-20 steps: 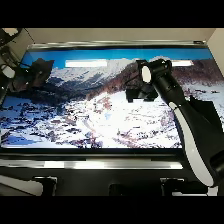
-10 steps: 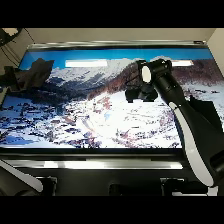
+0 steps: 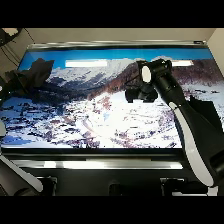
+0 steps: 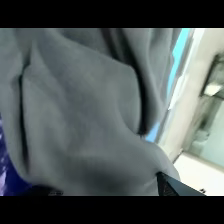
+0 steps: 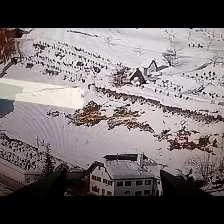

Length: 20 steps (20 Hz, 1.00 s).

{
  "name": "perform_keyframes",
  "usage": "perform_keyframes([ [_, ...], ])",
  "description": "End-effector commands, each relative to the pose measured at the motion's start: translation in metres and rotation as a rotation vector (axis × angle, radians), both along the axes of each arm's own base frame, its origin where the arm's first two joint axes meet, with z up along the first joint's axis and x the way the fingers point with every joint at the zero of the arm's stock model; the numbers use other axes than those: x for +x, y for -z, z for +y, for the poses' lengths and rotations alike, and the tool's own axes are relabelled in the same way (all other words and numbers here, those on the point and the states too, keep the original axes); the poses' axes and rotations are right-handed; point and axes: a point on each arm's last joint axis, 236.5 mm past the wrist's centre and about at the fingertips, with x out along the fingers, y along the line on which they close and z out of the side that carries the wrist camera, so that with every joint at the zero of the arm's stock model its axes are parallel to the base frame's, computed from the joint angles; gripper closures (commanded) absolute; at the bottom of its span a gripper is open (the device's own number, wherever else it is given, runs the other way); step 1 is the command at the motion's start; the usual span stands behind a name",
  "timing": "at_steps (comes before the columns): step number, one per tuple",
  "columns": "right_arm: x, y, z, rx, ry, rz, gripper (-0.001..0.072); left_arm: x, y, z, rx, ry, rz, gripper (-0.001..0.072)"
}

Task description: Fold the shirts.

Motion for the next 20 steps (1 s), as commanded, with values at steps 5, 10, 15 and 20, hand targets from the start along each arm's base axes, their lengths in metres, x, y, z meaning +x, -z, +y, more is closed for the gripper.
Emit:
perform_keyframes([
  [5,-0.015,0.002,-0.001,0.0,0.021,0.061,0.0037,0.014,0.002,0.0,0.005,-0.036,-0.055,0.0684],
  [10,-0.027,-0.044,-0.046,-0.141,0.002,-0.026,0.0107,0.005,-0.17,-0.027,0.444,0.139,-0.253,0.0686],
  [15,-0.051,-0.169,-0.126,-0.281,0.107,-0.378,0.0108,-0.098,-0.372,-0.163,1.174,0.52,-0.33,0.0686],
  [20,-0.104,-0.269,-0.152,-0.123,0.207,-0.698,0.0112,-0.217,-0.393,-0.316,1.371,0.96,-0.299,0.0685],
])
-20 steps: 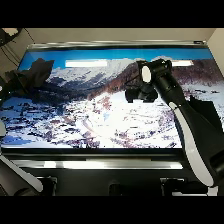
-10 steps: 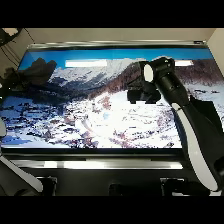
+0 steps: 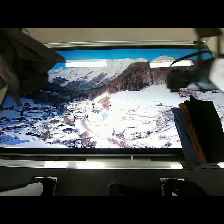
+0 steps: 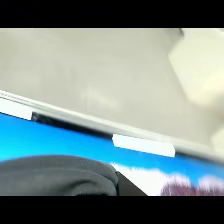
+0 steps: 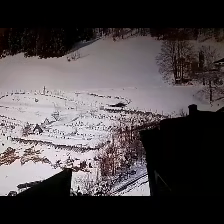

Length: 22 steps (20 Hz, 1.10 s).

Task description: Fold the shirts.

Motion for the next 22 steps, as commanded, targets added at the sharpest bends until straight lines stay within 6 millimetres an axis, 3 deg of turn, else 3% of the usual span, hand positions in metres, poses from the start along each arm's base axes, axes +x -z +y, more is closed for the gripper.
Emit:
perform_keyframes([
  [1,-0.042,-0.064,-0.028,0.093,0.056,-0.221,0.0113,-0.09,0.015,-0.091,0.239,0.237,0.155,0.0685],
  [4,-0.071,-0.077,-0.036,0.146,0.065,-0.259,0.0113,-0.118,0.07,-0.184,0.284,0.498,0.274,0.0685],
  [6,-0.084,-0.068,-0.04,0.15,0.08,-0.209,0.0113,-0.132,0.13,-0.239,0.311,0.638,0.373,0.0684],
  [8,-0.094,-0.05,-0.04,0.145,0.095,-0.115,0.0113,-0.148,0.198,-0.281,0.338,0.738,0.499,0.0684],
  [10,-0.096,-0.031,-0.036,0.13,0.1,-0.02,0.0123,-0.16,0.26,-0.307,0.366,0.796,0.619,0.0681],
  [11,-0.092,-0.024,-0.032,0.124,0.098,0.014,0.0148,-0.164,0.281,-0.315,0.369,0.806,0.675,0.0613],
  [12,-0.085,-0.016,-0.023,0.116,0.074,0.05,0.0149,-0.165,0.296,-0.317,0.354,0.793,0.743,0.0269],
  [13,-0.073,-0.008,-0.014,0.104,0.042,0.075,0.0148,-0.165,0.303,-0.315,0.352,0.786,0.783,-0.0013],
  [15,-0.036,0.013,0.001,0.031,-0.018,0.122,0.014,-0.151,0.297,-0.289,0.395,0.736,0.792,-0.0007],
  [17,0.003,0.059,0.003,0.035,-0.037,0.255,0.0139,-0.134,0.285,-0.235,0.461,0.633,0.821,0.0001],
  [18,0.01,0.091,0.003,0.107,-0.049,0.382,0.0139,-0.133,0.282,-0.203,0.473,0.581,0.867,0.0001],
  [20,-0.002,0.142,0.004,0.369,-0.071,0.681,0.0143,-0.148,0.287,-0.158,0.407,0.504,0.983,0.0001],
  [22,0.0,0.165,-0.004,0.595,-0.029,0.763,0.0144,-0.175,0.31,-0.137,0.319,0.477,1.068,0.0002],
])
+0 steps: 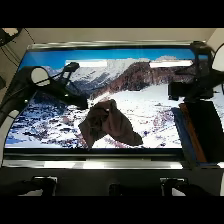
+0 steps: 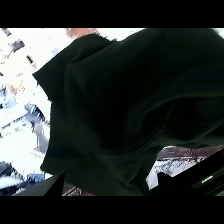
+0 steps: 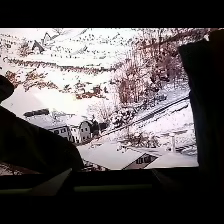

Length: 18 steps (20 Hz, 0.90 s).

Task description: Fold the shirts.

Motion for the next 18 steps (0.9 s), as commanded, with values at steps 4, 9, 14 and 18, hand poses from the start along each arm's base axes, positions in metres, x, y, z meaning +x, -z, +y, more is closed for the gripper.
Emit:
perform_keyframes([
  [4,-0.039,0.111,-0.009,0.28,0.021,0.358,0.0144,-0.111,0.105,0.031,-0.095,-0.188,0.262,0.0002],
  [9,-0.053,0.175,0.021,0.324,0.02,0.395,0.0131,-0.155,0.157,-0.021,-0.187,-0.193,0.287,0.0003],
  [14,-0.057,0.184,0.026,0.335,0.006,0.399,0.0133,-0.135,0.153,-0.044,-0.237,-0.24,0.183,0.0003],
  [18,-0.053,0.185,0.026,0.336,0.01,0.384,0.0134,-0.145,0.157,-0.052,-0.221,-0.193,0.192,0.0002],
])
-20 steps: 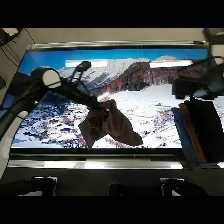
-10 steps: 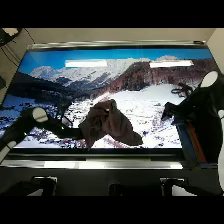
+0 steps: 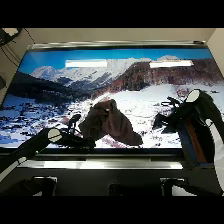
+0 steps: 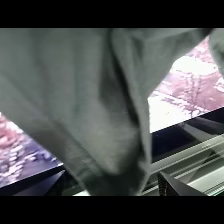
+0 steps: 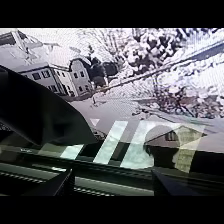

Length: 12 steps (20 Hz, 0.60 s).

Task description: Fold the shirts.

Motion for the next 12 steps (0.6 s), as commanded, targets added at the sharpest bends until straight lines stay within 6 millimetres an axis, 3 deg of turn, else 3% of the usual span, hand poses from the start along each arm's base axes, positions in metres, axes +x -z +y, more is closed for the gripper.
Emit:
perform_keyframes([
  [1,0.003,0.002,0.002,0.007,0.006,-0.012,0.0135,-0.005,0.005,-0.011,-0.002,0.02,-0.009,0.0003],
  [2,0.003,0.002,0.003,0.012,0.007,-0.012,0.0135,-0.007,0.008,-0.013,0.002,0.029,-0.01,0.0006],
  [4,0.003,0.001,0.006,0.024,0.011,-0.014,0.0134,-0.007,0.015,-0.014,0.012,0.03,-0.001,0.0143],
  [5,0.004,0.001,0.007,0.028,0.012,-0.013,0.0134,-0.007,0.02,-0.012,0.023,0.03,0.009,0.027],
  [7,0.004,0.002,0.007,0.028,0.012,-0.014,0.0131,-0.007,0.023,-0.008,0.032,0.025,0.022,0.0679],
  [10,-0.003,0.014,0.022,0.093,0.024,-0.004,0.0034,-0.006,0.02,-0.007,0.032,0.03,0.011,0.0682],
  [12,-0.014,0.028,0.044,0.18,0.048,0.008,0.003,-0.007,0.018,-0.006,0.034,0.038,0.007,0.0682],
])
